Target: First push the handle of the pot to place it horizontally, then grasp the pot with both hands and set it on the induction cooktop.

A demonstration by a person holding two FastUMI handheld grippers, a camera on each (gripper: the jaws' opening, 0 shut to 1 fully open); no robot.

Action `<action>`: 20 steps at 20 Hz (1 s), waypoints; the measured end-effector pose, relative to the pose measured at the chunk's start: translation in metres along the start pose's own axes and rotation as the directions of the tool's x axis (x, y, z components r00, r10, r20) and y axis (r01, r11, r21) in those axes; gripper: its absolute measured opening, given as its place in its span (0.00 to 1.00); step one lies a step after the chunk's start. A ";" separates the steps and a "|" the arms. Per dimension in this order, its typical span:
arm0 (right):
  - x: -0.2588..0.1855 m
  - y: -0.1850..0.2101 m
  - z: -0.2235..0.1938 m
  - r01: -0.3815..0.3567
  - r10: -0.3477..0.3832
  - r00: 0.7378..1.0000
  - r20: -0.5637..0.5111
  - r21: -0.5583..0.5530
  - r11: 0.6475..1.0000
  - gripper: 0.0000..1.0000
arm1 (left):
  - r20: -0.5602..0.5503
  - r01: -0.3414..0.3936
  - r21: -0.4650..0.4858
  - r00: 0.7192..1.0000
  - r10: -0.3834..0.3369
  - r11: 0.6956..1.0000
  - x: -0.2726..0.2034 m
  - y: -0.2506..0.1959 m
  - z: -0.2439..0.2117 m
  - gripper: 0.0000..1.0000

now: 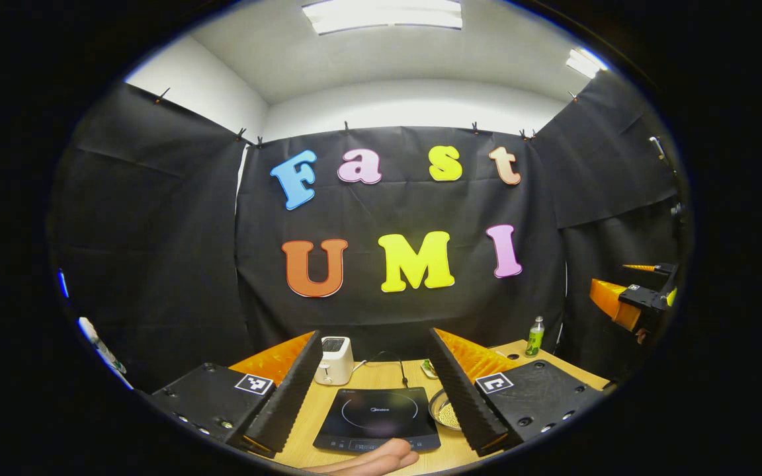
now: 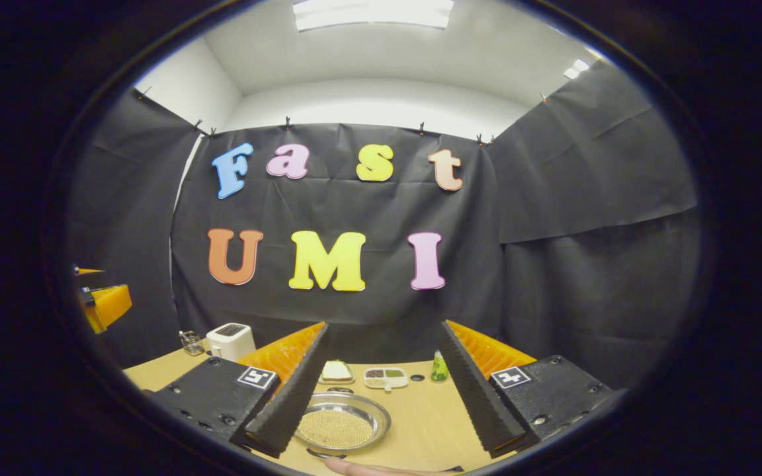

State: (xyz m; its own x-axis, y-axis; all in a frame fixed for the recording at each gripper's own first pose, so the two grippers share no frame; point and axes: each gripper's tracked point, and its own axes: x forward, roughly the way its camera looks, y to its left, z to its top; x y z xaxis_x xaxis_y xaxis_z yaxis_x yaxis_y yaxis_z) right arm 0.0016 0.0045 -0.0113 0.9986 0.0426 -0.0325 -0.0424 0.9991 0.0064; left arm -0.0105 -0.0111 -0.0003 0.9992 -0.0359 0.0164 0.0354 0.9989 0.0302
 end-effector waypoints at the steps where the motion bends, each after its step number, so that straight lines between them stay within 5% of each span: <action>1: 0.000 0.000 -0.002 -0.004 0.004 1.000 -0.001 0.002 1.000 1.00 | -0.001 0.000 -0.001 1.000 0.000 1.000 0.001 0.000 -0.002 0.95; 9: 0.014 0.014 -0.027 -0.049 0.050 0.997 -0.061 0.019 0.999 0.98 | 0.007 -0.002 -0.010 1.000 0.002 1.000 -0.006 0.001 -0.005 0.95; 14: 0.029 0.037 -0.057 -0.116 0.118 0.984 -0.130 0.027 0.993 0.80 | 0.019 -0.013 -0.017 1.000 0.013 1.000 -0.010 0.007 -0.010 0.95; 15: 0.031 0.049 -0.065 -0.147 0.149 0.978 -0.149 0.022 0.989 0.55 | 0.020 -0.013 -0.017 1.000 0.014 1.000 -0.011 0.007 -0.011 0.95; 17: 0.032 0.071 -0.082 -0.214 0.214 0.957 -0.197 0.021 0.977 0.24 | 0.022 -0.014 -0.019 1.000 0.015 1.000 -0.013 0.008 -0.011 0.95; 20: 0.034 0.089 -0.113 -0.268 0.266 0.921 -0.283 0.034 0.963 0.03 | 0.020 -0.016 -0.020 1.000 0.016 1.000 -0.015 0.011 -0.017 0.95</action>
State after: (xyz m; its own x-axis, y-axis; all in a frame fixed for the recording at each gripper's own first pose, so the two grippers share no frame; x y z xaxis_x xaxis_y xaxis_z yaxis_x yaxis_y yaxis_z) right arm 0.0282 0.0949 -0.1245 0.8994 0.3067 -0.3113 -0.3073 0.9504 0.0485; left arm -0.0246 0.0014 -0.0170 0.9991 -0.0203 0.0373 0.0200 0.9998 0.0096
